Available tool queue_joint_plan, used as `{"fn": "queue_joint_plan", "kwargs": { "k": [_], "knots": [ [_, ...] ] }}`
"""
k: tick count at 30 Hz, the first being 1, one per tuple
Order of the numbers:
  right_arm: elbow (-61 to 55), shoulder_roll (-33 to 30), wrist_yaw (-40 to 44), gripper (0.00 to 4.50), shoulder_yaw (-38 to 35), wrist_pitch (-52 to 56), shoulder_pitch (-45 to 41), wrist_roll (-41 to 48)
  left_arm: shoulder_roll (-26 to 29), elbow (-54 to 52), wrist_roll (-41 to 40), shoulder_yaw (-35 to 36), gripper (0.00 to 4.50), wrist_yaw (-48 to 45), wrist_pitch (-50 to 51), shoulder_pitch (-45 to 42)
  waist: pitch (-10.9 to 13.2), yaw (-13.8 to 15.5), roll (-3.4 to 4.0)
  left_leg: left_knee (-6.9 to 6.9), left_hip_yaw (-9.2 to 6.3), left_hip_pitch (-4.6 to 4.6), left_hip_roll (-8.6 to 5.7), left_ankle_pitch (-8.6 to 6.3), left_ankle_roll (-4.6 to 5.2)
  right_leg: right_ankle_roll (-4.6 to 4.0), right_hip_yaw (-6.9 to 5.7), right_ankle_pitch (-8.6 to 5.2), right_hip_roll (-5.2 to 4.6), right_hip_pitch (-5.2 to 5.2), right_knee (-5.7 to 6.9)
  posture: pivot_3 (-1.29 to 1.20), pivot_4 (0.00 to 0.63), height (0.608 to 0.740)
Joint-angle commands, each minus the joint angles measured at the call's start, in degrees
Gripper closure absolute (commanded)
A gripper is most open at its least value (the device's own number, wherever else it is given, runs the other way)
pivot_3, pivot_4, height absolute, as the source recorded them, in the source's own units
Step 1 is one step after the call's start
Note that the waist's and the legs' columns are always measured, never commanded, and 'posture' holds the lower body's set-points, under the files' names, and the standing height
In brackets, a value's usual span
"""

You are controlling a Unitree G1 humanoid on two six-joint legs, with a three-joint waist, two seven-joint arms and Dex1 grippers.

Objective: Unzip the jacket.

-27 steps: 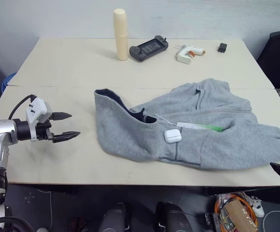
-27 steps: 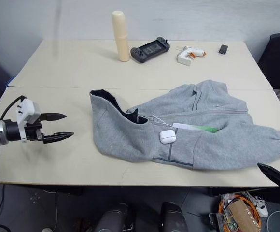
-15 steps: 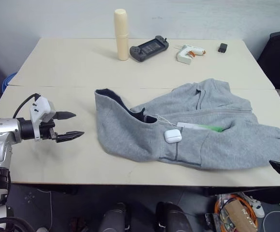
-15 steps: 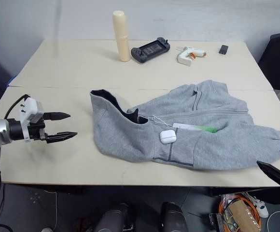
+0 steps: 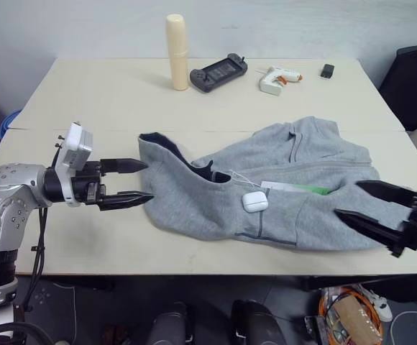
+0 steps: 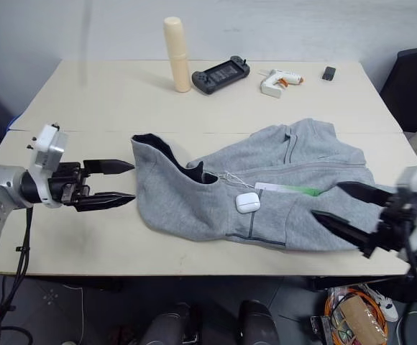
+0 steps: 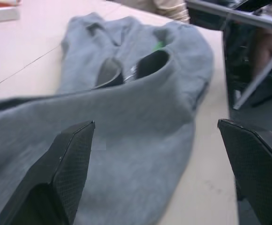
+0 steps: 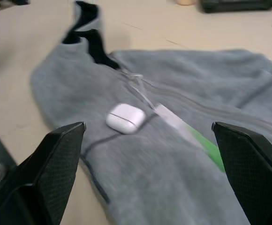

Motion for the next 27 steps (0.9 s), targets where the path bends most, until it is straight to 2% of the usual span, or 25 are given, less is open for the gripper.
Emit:
{"fn": "queue_joint_plan", "kwargs": {
  "k": [1,6,11,16,27],
  "knots": [
    [1.0,-2.3,0.1,0.00,18.5,-6.4,-12.4,-10.1,0.4,-5.6,-0.2,-4.9,0.07,-2.5,-0.1,-2.7,0.0,-0.4,0.00,0.09,0.02,-0.01,-0.01,0.00,0.00,0.00,0.00,0.00,0.01,0.00,0.02,0.00,0.150,0.740],
    [14.3,-1.1,7.4,0.00,39.1,-16.2,-30.1,-25.7,-1.0,-6.7,4.4,-9.1,0.07,-2.0,-5.7,-4.2,0.0,-0.7,-0.02,0.23,0.03,-0.12,-0.03,-0.01,0.01,0.00,-0.01,0.00,0.06,-0.04,0.01,0.00,0.150,0.740],
    [31.8,1.7,18.4,0.00,52.9,-25.7,-43.1,-37.3,-2.4,-5.7,6.1,-11.9,0.07,-2.9,-7.9,-6.1,0.0,-0.8,-0.04,0.54,0.08,-0.31,0.01,-0.04,0.13,0.01,-0.04,0.00,0.13,-0.11,0.09,0.00,0.150,0.740],
    [43.2,4.9,26.6,0.00,58.8,-32.9,-49.9,-43.5,-4.3,-5.6,6.9,-12.4,0.07,-2.1,-9.0,-7.5,0.0,-0.8,-0.05,0.70,0.07,-0.43,0.02,-0.07,0.21,0.06,-0.08,0.03,0.12,-0.10,0.21,0.00,0.150,0.740],
    [60.9,13.8,30.0,0.00,62.6,-43.7,-57.4,-53.7,-5.8,-6.2,7.6,-12.1,0.07,0.1,-9.7,-7.6,0.0,-1.0,-0.05,0.76,0.04,-0.44,0.10,-0.07,0.20,0.07,-0.11,0.03,0.16,-0.08,0.25,0.00,0.150,0.740]
  ]
}}
